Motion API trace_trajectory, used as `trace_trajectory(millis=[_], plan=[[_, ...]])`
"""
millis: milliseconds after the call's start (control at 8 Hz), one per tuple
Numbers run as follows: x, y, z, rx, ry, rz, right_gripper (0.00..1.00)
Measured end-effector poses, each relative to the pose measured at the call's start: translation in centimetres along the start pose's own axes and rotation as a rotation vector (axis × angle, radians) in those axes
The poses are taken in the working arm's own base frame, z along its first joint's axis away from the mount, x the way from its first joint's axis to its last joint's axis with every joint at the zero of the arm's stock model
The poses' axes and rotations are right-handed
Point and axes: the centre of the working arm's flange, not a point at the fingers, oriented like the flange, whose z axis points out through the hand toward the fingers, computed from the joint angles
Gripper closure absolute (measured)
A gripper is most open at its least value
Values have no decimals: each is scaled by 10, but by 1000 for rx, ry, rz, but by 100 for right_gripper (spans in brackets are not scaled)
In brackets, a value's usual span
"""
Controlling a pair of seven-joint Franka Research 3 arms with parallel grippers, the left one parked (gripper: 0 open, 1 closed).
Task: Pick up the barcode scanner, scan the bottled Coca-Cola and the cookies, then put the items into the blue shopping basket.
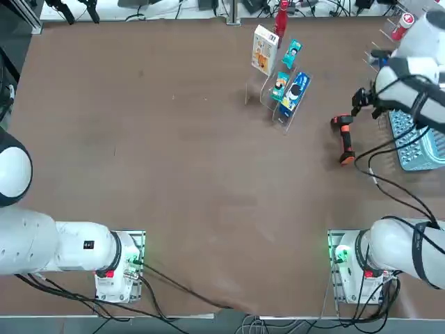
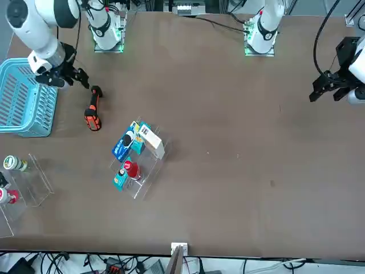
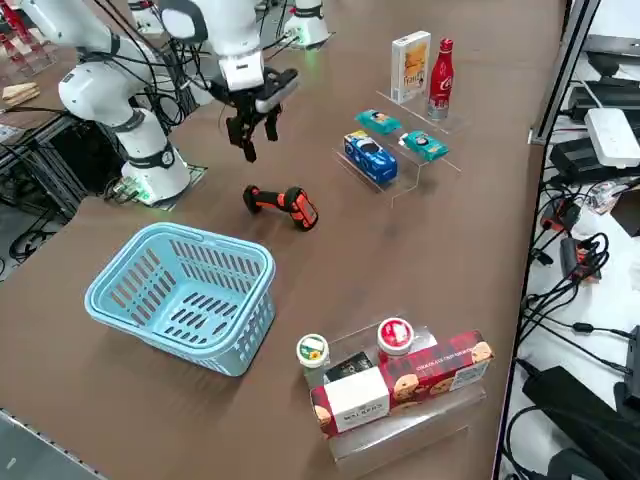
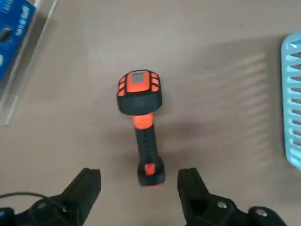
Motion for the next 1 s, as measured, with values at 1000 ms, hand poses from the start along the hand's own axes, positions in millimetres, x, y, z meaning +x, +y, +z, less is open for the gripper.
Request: trace_trajectory(millis=[1000], plan=[[6, 7, 111, 14, -5, -36, 0]])
